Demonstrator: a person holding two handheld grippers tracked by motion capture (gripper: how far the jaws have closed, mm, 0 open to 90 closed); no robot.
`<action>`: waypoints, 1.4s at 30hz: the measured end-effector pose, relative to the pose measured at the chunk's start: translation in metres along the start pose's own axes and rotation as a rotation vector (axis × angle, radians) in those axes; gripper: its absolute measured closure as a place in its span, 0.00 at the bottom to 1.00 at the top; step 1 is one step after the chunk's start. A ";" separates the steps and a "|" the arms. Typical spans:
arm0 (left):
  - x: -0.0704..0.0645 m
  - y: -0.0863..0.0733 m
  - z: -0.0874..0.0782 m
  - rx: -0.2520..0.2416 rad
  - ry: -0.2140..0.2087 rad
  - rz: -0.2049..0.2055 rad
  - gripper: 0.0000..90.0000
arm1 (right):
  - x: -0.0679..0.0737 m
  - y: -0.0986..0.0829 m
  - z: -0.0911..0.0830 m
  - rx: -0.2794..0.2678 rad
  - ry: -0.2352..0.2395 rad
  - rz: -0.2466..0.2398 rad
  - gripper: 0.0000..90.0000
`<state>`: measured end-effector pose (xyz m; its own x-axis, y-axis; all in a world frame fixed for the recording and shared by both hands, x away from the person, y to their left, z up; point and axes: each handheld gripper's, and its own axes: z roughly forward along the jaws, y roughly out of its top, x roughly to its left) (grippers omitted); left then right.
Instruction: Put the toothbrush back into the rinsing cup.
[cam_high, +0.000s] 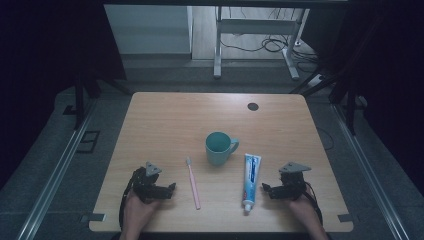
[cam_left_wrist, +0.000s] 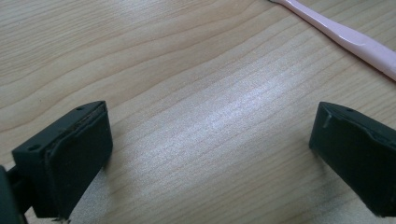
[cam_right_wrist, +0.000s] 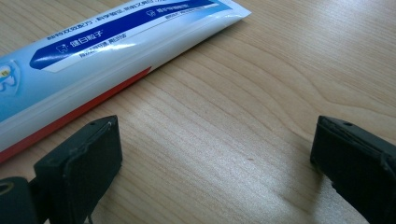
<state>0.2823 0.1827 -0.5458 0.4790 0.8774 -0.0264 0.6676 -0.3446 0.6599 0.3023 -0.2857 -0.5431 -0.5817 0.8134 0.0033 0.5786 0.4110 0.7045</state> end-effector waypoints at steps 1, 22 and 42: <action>0.000 0.000 0.000 0.000 0.000 0.000 0.00 | 0.000 0.000 0.000 0.000 0.001 0.000 0.02; -0.001 0.000 -0.004 -0.016 -0.009 0.008 0.09 | 0.000 0.001 0.001 0.002 0.008 -0.009 0.01; -0.001 0.005 -0.020 -0.055 -0.049 -0.026 0.65 | 0.000 0.001 0.001 0.001 0.009 -0.008 0.01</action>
<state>0.2742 0.1866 -0.5276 0.4900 0.8680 -0.0801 0.6487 -0.3017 0.6987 0.3038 -0.2847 -0.5432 -0.5916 0.8062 0.0036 0.5744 0.4183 0.7036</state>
